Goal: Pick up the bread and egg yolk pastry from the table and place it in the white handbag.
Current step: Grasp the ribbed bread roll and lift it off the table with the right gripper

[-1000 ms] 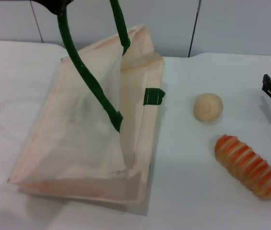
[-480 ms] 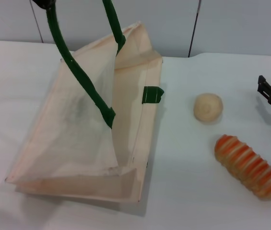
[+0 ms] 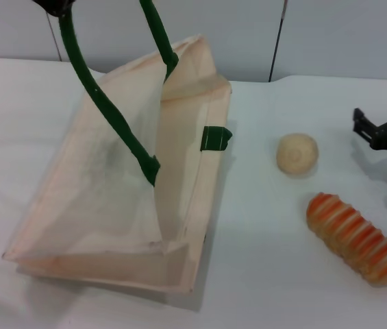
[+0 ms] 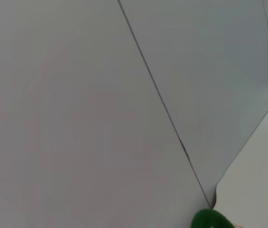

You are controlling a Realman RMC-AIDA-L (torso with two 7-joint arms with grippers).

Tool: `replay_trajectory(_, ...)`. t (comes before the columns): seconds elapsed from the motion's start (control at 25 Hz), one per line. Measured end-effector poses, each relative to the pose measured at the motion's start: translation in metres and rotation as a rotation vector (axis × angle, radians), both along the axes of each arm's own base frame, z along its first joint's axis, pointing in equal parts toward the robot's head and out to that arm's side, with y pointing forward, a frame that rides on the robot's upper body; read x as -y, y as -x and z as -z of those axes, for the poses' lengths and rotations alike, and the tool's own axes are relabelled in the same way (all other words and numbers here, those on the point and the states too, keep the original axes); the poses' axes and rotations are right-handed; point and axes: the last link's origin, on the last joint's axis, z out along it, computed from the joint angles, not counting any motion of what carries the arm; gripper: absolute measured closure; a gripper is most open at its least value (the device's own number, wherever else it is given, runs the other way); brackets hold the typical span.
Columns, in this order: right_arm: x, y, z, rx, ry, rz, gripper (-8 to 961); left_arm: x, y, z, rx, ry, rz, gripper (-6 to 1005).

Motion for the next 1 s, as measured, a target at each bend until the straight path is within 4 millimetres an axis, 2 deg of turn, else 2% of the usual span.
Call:
replay_trajectory(0.24,-0.005,0.007,-0.007,-0.046,0.125,-0.05,215,0.001,0.001,0.001,-0.01,0.008,-0.001,876)
replay_trajectory(0.48,-0.004,0.006,-0.043,-0.066,0.179,-0.087,216,0.0,0.0,0.001,-0.012,0.008,0.003,876)
replay_trajectory(0.64,-0.006,0.011,-0.058,-0.038,0.256,-0.085,216,-0.001,-0.001,0.001,-0.01,0.004,0.005,876)
replay_trajectory(1.0,-0.004,0.029,-0.065,0.049,0.478,-0.012,218,-0.002,0.002,-0.001,-0.026,-0.01,-0.007,876)
